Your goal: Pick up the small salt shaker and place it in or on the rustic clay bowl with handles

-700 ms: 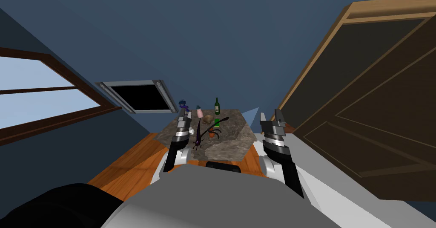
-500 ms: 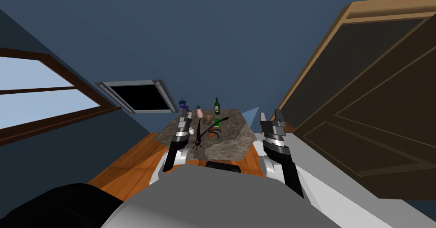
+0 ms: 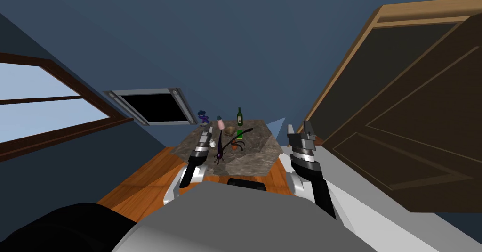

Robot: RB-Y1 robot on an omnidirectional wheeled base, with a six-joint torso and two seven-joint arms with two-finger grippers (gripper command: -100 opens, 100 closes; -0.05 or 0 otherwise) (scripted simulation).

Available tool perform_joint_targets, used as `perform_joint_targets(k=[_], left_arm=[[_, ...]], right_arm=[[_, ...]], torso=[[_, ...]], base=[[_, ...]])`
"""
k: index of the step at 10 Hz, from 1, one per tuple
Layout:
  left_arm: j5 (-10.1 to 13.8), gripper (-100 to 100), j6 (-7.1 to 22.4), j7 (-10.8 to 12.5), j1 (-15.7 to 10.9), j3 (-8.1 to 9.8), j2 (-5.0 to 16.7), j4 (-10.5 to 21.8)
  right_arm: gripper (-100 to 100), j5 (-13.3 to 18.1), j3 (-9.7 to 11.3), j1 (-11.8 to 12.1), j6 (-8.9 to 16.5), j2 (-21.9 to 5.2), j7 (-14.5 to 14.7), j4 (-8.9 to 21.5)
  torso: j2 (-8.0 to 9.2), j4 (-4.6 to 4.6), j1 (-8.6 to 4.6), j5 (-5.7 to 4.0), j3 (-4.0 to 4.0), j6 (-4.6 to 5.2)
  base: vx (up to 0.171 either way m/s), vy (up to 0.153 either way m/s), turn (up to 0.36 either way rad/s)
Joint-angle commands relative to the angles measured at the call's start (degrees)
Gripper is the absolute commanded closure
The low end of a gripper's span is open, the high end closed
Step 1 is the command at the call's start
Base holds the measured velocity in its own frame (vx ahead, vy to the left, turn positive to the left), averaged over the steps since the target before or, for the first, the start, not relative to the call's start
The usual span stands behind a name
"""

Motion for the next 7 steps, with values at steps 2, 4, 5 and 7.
perform_joint_targets(k=[2, 4, 5, 7], left_arm=[[-1.6, -100, -0.4, -1.7, 0.1, 1.52, 1.7, 3.7], [-3.0, -100, -0.6, -3.2, -0.1, 2.69, 2.3, 6.8], [-3.7, -100, -0.7, -4.0, -0.2, 3.29, 2.4, 8.4], [-4.4, -100, -0.9, -4.8, -0.2, 3.87, 2.5, 10.0]], right_arm=[[0, 0.0, 0.0, 0.0, 0.0, 0.0, 0.0, 0.0], [0, 0.0, 0.0, 0.0, 0.0, 0.0, 0.0, 0.0], [0, 0.0, 0.0, 0.0, 0.0, 0.0, 0.0, 0.0], [0, 0.0, 0.0, 0.0, 0.0, 0.0, 0.0, 0.0]], torso=[[0.01, 0.0, -0.02, 0.0, 0.01, 0.0], [0.05, 0.01, -0.01, 0.0, 0.03, 0.0], [0.03, 0.01, -0.04, -0.01, 0.02, 0.0], [0.07, 0.02, -0.02, -0.01, 0.05, 0.0]], base=[[-0.05, 0.011, -0.03], [-0.056, 0.01, -0.036], [-0.062, 0.012, -0.037], [-0.055, 0.008, -0.016]])
